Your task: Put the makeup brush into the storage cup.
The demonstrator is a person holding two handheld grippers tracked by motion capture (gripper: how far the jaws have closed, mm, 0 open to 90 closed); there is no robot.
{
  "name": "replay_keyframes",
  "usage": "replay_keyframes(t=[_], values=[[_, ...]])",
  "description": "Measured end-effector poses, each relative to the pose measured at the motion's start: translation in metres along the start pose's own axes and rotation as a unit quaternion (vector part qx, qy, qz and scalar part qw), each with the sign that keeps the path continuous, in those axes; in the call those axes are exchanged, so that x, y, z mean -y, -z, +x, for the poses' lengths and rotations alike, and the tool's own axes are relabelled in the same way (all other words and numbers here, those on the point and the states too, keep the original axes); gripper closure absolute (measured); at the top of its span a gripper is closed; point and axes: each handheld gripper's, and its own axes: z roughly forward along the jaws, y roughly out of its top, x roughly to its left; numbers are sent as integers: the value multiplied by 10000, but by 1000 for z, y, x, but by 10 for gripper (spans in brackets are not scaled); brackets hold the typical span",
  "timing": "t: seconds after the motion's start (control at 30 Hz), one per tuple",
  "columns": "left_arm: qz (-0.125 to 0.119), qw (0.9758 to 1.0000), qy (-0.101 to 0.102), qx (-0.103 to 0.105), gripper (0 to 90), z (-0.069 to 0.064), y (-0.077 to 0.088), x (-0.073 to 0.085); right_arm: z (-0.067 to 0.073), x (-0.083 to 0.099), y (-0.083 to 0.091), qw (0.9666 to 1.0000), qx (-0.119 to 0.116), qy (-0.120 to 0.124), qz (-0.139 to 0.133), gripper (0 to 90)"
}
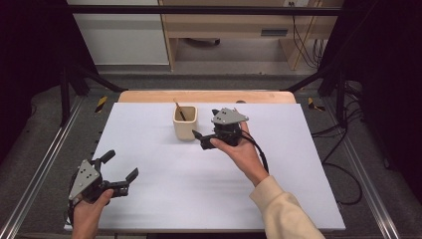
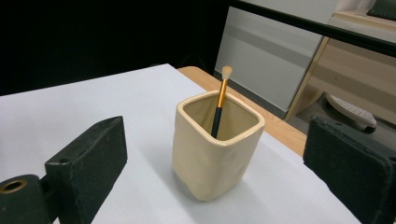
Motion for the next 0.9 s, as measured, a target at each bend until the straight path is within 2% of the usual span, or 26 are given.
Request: replay_keyframes(t=[0.9], values=[[-63, 10000, 45, -28, 4, 2, 2, 0, -14, 12, 32, 9998, 154, -82, -12, 59]])
